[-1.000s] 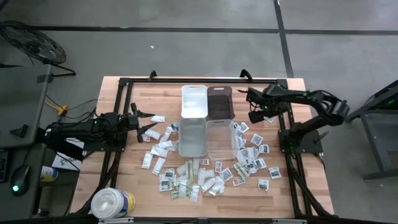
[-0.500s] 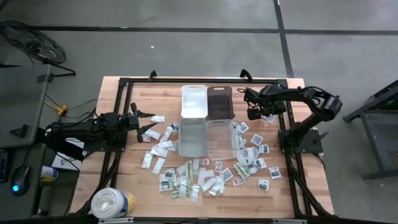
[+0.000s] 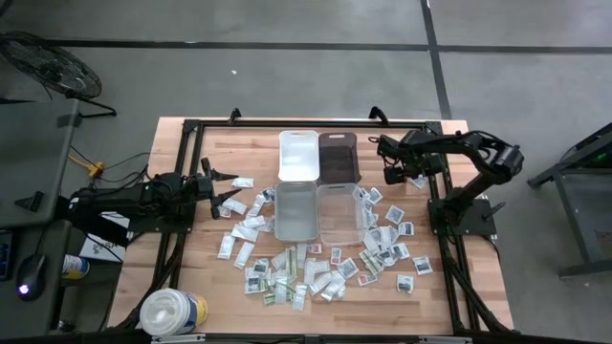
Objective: Pick & Place First Aid Supplies
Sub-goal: Put the blue alcohol pad into the black bin
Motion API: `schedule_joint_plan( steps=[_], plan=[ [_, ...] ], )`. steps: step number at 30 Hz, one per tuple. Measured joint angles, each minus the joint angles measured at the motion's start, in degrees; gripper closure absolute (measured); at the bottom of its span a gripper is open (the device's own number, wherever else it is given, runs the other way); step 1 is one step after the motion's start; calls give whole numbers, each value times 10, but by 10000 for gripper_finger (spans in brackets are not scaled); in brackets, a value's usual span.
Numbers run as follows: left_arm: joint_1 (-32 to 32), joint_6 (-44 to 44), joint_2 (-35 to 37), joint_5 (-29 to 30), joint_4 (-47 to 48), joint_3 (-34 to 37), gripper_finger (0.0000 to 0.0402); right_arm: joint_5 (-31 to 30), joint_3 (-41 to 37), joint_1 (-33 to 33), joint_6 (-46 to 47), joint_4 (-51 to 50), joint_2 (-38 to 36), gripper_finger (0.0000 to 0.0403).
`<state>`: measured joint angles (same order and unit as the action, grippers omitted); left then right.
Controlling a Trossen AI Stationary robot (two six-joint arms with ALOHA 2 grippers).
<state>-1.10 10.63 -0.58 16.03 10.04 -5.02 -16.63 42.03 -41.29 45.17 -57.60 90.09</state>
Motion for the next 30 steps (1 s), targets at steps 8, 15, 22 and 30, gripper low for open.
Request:
schedule_joint_plan(
  steps=[8,15,22,30],
  plan=[
    [0,0,0,2,0,0,213,9,-17,0,10,7,-2,141],
    [0,0,0,2,0,0,213,22,-28,0,14,24,-3,185],
    [0,0,0,2,0,0,213,41,-28,-21,9,33,-3,233],
    [0,0,0,1,0,0,213,55,-28,-41,-2,43,-2,247]
  ],
)
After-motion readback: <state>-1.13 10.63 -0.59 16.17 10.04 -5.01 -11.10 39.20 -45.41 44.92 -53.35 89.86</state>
